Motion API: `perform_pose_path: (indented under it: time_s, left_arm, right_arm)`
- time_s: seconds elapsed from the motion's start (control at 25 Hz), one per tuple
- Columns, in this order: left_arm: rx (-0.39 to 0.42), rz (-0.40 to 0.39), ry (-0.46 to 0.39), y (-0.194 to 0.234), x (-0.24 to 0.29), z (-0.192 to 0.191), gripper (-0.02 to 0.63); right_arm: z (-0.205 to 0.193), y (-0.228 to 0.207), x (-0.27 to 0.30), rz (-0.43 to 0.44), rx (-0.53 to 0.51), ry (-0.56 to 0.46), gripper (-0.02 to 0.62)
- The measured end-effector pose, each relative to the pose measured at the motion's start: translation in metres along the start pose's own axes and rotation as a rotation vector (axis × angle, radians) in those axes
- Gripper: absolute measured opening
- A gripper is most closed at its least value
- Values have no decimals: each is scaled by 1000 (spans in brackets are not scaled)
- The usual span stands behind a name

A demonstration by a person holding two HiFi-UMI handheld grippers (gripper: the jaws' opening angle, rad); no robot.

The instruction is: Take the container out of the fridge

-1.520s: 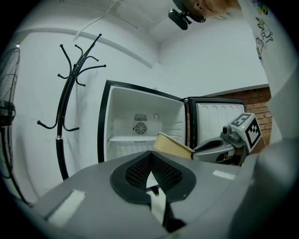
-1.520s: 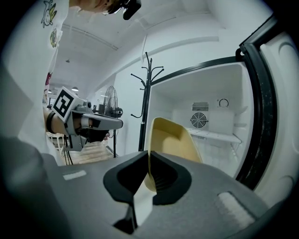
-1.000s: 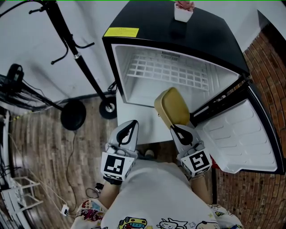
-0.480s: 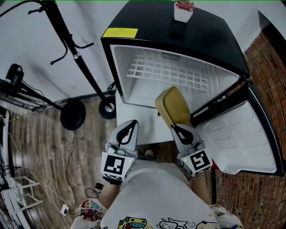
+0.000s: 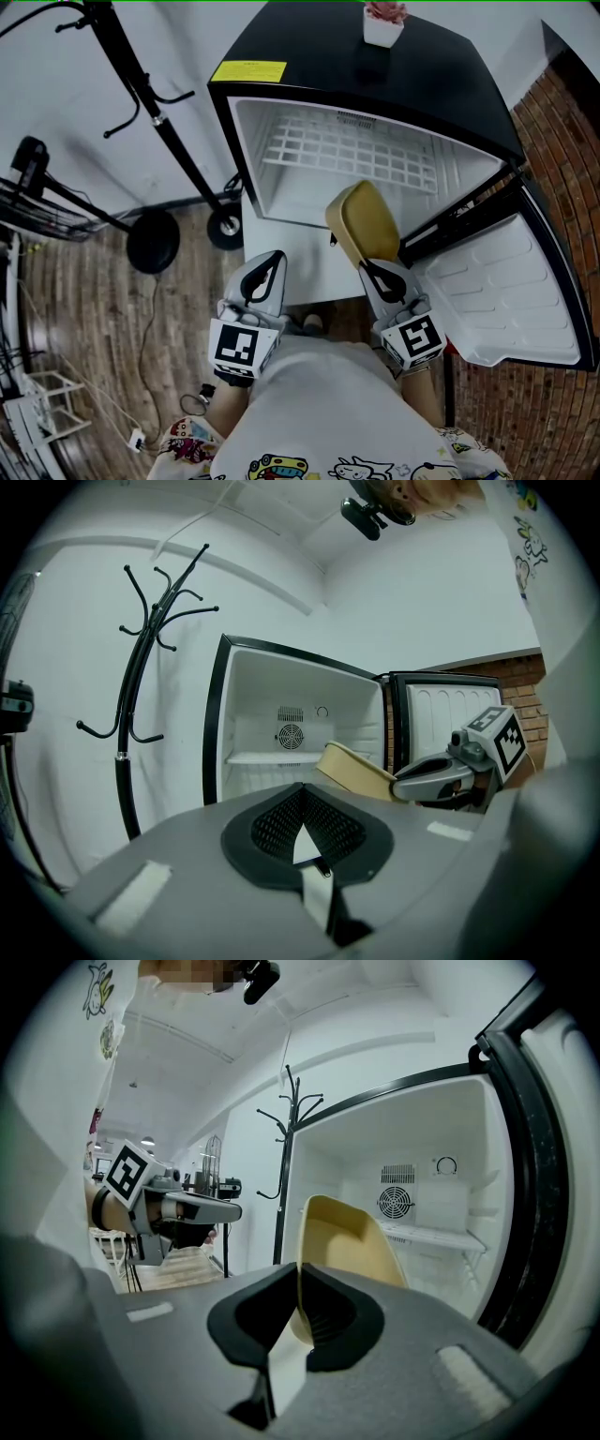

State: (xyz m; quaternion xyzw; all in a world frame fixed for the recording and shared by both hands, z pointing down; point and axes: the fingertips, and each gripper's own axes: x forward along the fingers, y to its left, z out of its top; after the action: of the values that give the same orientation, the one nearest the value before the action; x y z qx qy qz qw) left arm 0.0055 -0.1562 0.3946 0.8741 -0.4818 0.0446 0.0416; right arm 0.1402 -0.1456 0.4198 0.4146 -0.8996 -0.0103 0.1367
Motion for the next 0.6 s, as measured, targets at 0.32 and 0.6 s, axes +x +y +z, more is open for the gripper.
perform_pose_path:
  time_s: [0.32, 0.6]
  left_arm:
    - [5, -1, -22, 4, 4, 2, 12]
    - [0, 5, -38, 10, 7, 6, 12]
  right_arm:
    - [2, -4, 4, -15, 12, -5, 15]
    - [3, -6, 8, -16, 2, 0, 15]
